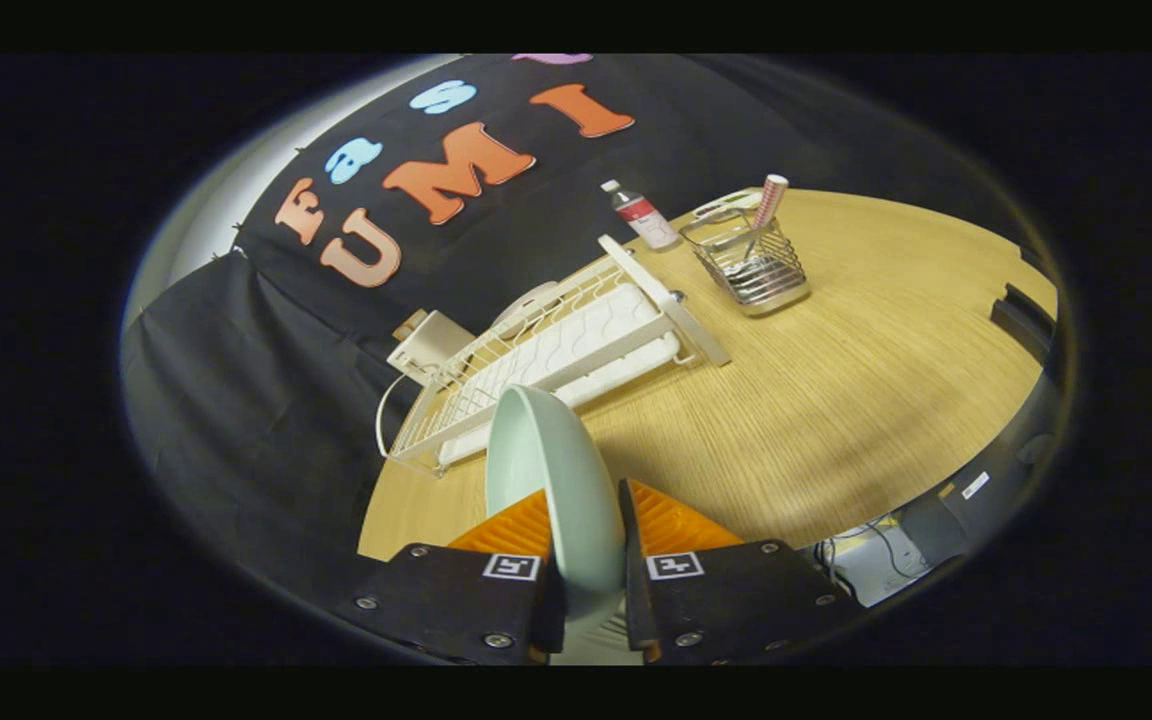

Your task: Take the plate from the dish rack, then take the spoon from the basket and place it into the plate.

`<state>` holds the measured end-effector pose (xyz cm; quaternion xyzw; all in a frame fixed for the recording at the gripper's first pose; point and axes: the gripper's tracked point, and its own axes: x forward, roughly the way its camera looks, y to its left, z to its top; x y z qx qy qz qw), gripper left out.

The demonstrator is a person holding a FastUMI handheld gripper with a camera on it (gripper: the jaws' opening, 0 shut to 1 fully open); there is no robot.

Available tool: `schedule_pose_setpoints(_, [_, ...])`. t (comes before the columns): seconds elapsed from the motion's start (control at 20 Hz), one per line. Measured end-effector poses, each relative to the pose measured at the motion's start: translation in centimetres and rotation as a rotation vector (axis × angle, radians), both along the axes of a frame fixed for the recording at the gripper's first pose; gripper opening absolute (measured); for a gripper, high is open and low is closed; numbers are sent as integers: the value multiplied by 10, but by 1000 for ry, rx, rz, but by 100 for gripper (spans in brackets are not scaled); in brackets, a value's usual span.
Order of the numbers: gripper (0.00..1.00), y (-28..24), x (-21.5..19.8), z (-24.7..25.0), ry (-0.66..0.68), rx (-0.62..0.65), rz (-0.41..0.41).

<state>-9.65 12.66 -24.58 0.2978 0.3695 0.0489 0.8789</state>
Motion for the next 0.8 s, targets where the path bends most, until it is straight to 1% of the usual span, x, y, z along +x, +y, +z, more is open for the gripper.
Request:
schedule_pose_setpoints(0.3, [24,-2,3,-17,56,126,-48])
schedule_pose_setpoints(0.45, [24,-4,4,-18,75,149,-78])
schedule_pose_setpoints(0.55, [25,-7,5,-22,80,128,-89])
schedule_pose_setpoints(0.8, [34,-18,14,-31,84,17,-83])
